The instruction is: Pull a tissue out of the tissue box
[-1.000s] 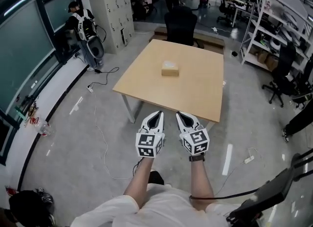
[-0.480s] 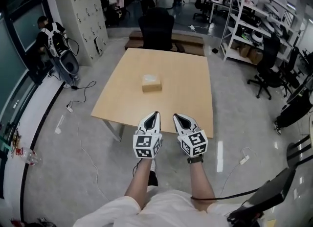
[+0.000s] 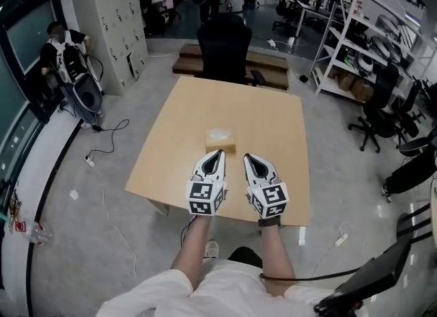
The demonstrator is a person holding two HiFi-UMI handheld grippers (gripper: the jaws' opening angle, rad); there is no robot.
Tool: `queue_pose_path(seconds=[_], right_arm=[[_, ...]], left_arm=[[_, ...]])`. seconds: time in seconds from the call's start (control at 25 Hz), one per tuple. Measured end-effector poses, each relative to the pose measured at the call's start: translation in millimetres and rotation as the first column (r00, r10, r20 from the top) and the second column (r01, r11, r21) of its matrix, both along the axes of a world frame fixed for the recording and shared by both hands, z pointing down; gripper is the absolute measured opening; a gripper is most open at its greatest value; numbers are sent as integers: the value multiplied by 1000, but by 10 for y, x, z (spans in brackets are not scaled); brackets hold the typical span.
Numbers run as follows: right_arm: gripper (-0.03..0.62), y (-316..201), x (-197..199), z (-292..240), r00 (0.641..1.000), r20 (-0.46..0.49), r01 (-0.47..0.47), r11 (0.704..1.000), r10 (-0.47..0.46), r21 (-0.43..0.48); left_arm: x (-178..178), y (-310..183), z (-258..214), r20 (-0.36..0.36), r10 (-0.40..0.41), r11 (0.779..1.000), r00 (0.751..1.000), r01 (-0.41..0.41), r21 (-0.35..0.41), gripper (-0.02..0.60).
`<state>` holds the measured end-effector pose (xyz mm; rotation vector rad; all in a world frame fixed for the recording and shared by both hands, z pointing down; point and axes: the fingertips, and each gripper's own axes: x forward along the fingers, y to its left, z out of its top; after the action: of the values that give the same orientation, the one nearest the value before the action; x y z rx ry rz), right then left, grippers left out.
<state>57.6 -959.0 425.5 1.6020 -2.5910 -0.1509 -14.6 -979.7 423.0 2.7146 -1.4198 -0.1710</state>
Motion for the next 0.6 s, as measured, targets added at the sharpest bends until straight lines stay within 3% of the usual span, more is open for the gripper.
queue_pose_path(seconds=[0.32,0.6], right_arm=[[0,-741,293,519,999,14,-43,991,45,-124],[0,-1417,261,836,1000,-1,-31,978,31,-207]], left_arm=[[149,-713,497,23,10,995,1000,-7,-95,0],[57,-1408,822,31,-30,983,999,35,-182,0]])
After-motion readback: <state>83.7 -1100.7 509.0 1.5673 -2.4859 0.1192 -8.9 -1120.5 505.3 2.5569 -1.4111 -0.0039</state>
